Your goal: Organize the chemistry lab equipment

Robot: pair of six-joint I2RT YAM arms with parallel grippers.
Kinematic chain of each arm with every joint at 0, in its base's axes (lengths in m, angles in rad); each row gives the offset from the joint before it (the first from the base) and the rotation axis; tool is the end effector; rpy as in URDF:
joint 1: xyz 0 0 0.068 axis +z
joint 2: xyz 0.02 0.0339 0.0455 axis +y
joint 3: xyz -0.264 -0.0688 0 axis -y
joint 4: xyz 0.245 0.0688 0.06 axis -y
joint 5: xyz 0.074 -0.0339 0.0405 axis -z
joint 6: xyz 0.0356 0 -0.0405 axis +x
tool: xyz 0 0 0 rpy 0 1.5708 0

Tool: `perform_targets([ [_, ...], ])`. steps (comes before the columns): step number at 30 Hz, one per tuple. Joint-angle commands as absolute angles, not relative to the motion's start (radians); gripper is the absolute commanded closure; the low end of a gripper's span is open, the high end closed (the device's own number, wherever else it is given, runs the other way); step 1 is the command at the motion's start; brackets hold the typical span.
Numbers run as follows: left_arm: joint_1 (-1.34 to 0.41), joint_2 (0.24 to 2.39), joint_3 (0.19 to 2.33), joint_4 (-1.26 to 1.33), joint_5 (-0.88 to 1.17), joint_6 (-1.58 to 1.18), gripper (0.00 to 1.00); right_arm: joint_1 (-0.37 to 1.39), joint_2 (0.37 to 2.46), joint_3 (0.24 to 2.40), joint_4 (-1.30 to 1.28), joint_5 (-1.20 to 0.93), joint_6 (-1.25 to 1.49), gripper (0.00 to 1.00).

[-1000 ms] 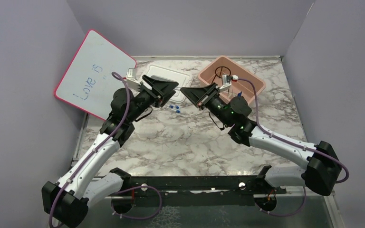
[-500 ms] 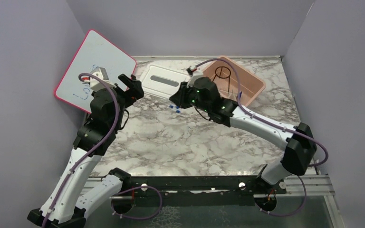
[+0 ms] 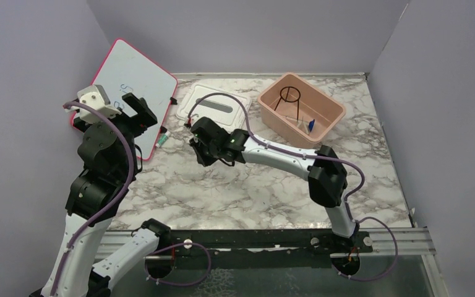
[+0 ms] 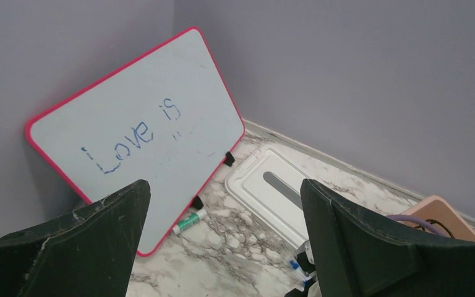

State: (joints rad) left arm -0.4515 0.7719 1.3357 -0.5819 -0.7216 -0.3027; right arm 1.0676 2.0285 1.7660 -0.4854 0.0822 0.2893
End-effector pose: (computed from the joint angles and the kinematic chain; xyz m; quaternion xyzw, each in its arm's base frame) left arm 0.1061 -0.0253 0.4775 -0.1971 0.6841 -0.0072 0.7022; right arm 0.2288 0.4095 0.2702 -0.3322 0.8535 0.2215 0.3347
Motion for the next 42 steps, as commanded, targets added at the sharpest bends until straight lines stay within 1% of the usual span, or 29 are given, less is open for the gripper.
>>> perform_targets([
  [1, -0.448, 0.759, 1.370, -0.607, -0.816, -0.213, 0.06, 1.105, 2.097, 1.865, -0.615, 0.114, 0.260, 0.89],
  [7, -0.448, 0.747, 1.390, -0.606, -0.834, -0.189, 0.06, 1.124, 2.176, 1.950, -0.665, 0.160, 0.265, 0.89],
  [20, -0.448, 0.744, 1.382, -0.606, -0.817, -0.190, 0.06, 1.124, 2.205, 1.937, -0.664, 0.150, 0.254, 0.89],
  [25, -0.448, 0.747, 1.379, -0.606, -0.804, -0.195, 0.05, 1.124, 2.219, 1.948, -0.651, 0.203, 0.239, 0.90],
  [31, -0.448, 0.749, 1.373, -0.607, -0.801, -0.198, 0.05, 1.124, 2.222, 1.924, -0.626, 0.198, 0.227, 0.90],
  [36, -0.448, 0.751, 1.370, -0.607, -0.798, -0.197, 0.05, 1.124, 2.187, 1.867, -0.566, 0.110, 0.224, 0.90],
  [42, -0.448, 0.754, 1.365, -0.606, -0.790, -0.202, 0.05, 1.124, 2.206, 1.882, -0.655, 0.206, 0.226, 0.90],
])
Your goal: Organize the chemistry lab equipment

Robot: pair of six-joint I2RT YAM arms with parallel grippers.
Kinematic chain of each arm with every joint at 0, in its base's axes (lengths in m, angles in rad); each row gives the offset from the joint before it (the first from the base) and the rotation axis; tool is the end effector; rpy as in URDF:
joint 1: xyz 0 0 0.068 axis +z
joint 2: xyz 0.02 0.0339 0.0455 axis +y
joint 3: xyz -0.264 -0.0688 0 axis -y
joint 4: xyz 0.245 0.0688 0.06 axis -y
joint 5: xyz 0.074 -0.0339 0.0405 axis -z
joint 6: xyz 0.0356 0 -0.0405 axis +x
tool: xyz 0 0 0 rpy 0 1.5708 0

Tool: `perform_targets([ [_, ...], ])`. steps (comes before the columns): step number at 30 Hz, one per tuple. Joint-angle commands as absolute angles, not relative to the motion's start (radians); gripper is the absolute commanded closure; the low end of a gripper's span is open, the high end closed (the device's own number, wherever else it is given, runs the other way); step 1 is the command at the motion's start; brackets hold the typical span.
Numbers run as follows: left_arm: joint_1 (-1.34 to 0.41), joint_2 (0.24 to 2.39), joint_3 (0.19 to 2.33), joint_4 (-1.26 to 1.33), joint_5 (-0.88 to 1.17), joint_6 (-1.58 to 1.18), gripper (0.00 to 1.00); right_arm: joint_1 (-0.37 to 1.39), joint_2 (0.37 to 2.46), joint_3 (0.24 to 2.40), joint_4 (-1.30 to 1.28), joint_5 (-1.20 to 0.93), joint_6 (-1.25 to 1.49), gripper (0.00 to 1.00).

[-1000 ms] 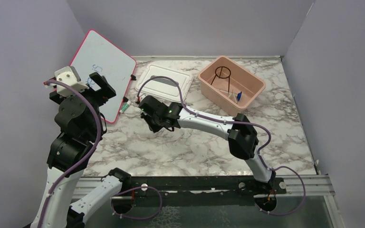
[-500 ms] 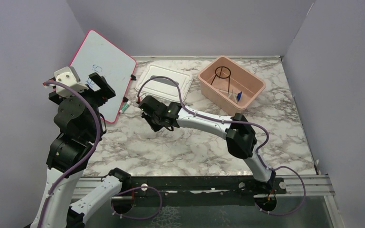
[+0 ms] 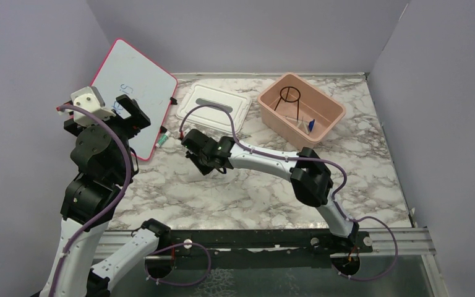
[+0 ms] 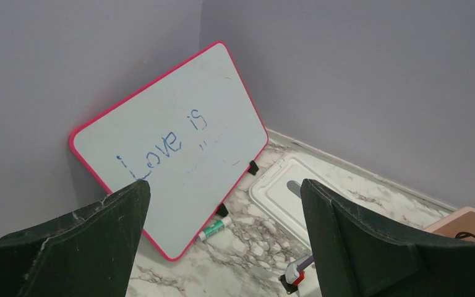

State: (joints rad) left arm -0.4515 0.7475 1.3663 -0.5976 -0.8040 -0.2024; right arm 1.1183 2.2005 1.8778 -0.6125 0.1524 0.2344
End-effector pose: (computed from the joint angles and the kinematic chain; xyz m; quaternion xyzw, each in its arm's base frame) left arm 0.0920 -0.0161 0.4861 -0.1974 0.6735 0.0480 0.7107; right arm 0.2198 0.4398 0.2182 -0.3836 0.8663 0.1386 0.2882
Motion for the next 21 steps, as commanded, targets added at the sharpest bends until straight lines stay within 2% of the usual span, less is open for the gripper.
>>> perform_targets([
  [1, -0.448, 0.755, 1.363, -0.607, -0.790, -0.202, 0.05, 1.124, 2.203, 1.879, -0.667, 0.220, 0.226, 0.90],
  [21, -0.448, 0.769, 1.347, -0.606, -0.767, -0.218, 0.05, 1.123, 2.223, 1.882, -0.780, 0.263, 0.215, 0.86],
])
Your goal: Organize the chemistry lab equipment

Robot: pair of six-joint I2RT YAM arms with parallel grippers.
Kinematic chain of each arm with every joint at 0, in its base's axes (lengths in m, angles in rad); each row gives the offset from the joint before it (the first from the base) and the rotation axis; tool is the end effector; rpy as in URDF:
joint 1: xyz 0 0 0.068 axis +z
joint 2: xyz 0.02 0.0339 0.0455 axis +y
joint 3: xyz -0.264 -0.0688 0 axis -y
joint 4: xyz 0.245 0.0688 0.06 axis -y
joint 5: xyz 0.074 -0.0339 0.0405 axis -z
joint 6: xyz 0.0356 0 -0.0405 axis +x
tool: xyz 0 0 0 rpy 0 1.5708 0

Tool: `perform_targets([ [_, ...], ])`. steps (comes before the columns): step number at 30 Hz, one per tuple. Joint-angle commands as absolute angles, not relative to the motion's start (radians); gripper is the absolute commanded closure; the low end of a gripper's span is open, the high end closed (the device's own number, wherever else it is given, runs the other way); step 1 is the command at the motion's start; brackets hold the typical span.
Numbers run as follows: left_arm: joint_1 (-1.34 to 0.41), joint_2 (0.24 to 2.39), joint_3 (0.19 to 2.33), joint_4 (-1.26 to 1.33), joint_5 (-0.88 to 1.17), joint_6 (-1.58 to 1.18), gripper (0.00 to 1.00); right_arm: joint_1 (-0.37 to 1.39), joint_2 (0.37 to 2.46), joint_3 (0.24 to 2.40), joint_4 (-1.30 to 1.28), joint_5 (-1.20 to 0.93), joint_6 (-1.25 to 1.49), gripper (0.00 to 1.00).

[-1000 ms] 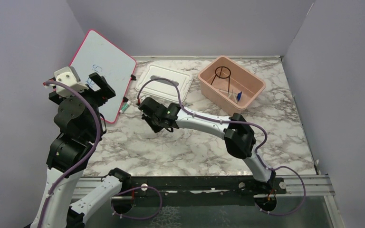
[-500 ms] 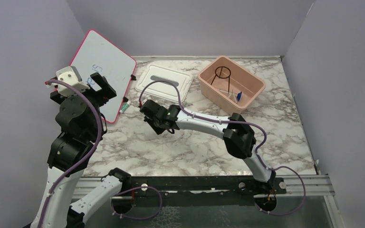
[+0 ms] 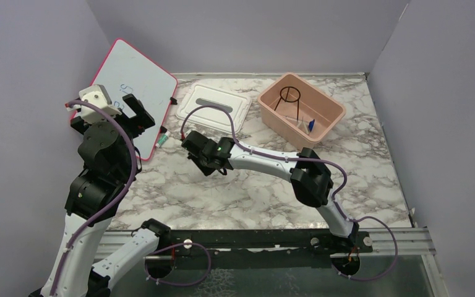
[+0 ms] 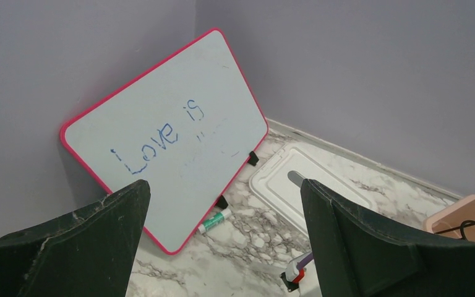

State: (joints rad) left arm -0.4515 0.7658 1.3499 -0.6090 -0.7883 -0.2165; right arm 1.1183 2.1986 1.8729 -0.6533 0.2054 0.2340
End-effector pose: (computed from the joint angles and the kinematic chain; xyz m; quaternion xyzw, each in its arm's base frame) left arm 0.1011 -0.0209 0.4792 -0.1888 0.6878 0.0484 0.6992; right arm 0.2195 0.4349 0.2153 -0.3801 0.8728 0.1050 0.2876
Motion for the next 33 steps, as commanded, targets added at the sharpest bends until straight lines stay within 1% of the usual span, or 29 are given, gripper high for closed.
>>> perform_targets([
  [1, -0.448, 0.768, 1.348, -0.607, -0.767, -0.217, 0.05, 1.123, 2.222, 1.884, -0.789, 0.266, 0.215, 0.87],
  [5, -0.448, 0.769, 1.351, -0.606, -0.767, -0.219, 0.05, 1.121, 2.204, 1.887, -0.816, 0.277, 0.215, 0.88],
  [14, -0.448, 0.774, 1.348, -0.607, -0.757, -0.225, 0.05, 1.111, 2.175, 1.841, -0.841, 0.306, 0.228, 0.88],
  [21, -0.448, 0.781, 1.343, -0.606, -0.742, -0.231, 0.05, 1.111, 2.147, 1.786, -0.721, 0.195, 0.214, 0.78],
  [24, -0.448, 0.781, 1.341, -0.606, -0.740, -0.232, 0.05, 1.111, 2.151, 1.781, -0.696, 0.172, 0.211, 0.77],
  [29, -0.448, 0.783, 1.335, -0.607, -0.736, -0.234, 0.05, 1.109, 2.162, 1.800, -0.719, 0.171, 0.228, 0.77],
  [33, -0.448, 0.789, 1.332, -0.606, -0.727, -0.239, 0.05, 1.094, 2.177, 1.825, -0.753, 0.170, 0.255, 0.81],
])
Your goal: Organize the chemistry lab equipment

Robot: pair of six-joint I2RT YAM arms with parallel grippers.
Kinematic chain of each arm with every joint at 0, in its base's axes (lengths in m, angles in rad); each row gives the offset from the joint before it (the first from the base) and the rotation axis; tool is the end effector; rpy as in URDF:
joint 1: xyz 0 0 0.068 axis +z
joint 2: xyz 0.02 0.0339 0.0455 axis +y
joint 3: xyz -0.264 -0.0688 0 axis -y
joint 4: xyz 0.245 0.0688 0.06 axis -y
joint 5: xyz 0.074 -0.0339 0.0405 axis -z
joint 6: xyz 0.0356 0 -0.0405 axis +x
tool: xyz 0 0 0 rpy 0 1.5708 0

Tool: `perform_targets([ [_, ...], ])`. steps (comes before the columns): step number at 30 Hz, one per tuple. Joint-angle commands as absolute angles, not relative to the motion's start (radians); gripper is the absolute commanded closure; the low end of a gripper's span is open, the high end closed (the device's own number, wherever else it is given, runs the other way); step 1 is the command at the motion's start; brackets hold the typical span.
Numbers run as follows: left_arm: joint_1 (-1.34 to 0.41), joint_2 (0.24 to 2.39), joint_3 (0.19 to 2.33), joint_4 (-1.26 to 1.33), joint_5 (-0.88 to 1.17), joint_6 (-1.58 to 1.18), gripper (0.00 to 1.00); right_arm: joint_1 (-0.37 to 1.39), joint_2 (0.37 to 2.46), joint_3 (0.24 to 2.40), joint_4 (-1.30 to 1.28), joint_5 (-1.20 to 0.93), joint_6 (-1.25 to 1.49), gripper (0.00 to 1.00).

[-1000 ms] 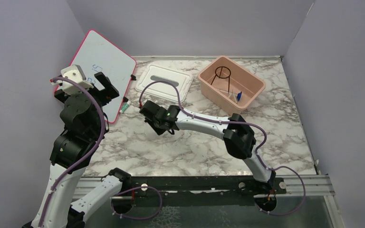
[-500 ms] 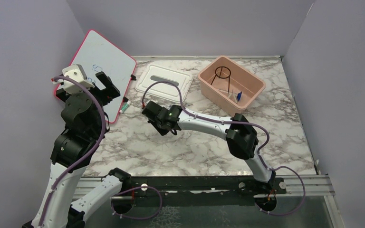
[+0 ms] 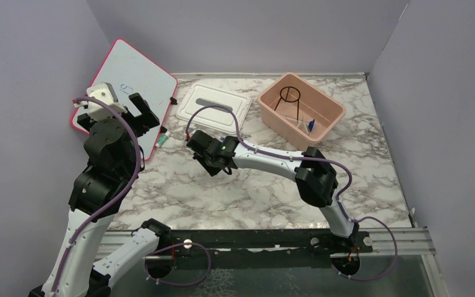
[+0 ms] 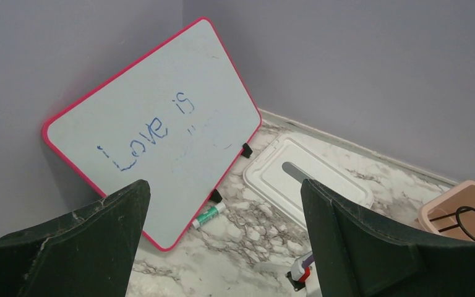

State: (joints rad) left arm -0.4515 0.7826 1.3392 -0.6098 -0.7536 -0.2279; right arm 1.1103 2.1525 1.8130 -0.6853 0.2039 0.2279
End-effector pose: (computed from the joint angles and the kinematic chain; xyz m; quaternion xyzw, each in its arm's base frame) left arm 0.1087 -0.0256 0.4747 -0.1763 0.6988 0.0386 0.6922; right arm 0.2165 0.4201 0.2160 -0.3843 0.8779 0.0895 0.2712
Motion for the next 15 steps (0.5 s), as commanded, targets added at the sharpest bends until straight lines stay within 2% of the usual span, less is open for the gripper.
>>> perform_targets([
  [1, -0.448, 0.790, 1.331, -0.607, -0.725, -0.241, 0.05, 1.087, 2.181, 1.832, -0.765, 0.168, 0.261, 0.81],
  [15, -0.448, 0.795, 1.325, -0.611, -0.710, -0.249, 0.05, 1.055, 2.226, 1.903, -0.802, 0.080, 0.247, 0.81],
])
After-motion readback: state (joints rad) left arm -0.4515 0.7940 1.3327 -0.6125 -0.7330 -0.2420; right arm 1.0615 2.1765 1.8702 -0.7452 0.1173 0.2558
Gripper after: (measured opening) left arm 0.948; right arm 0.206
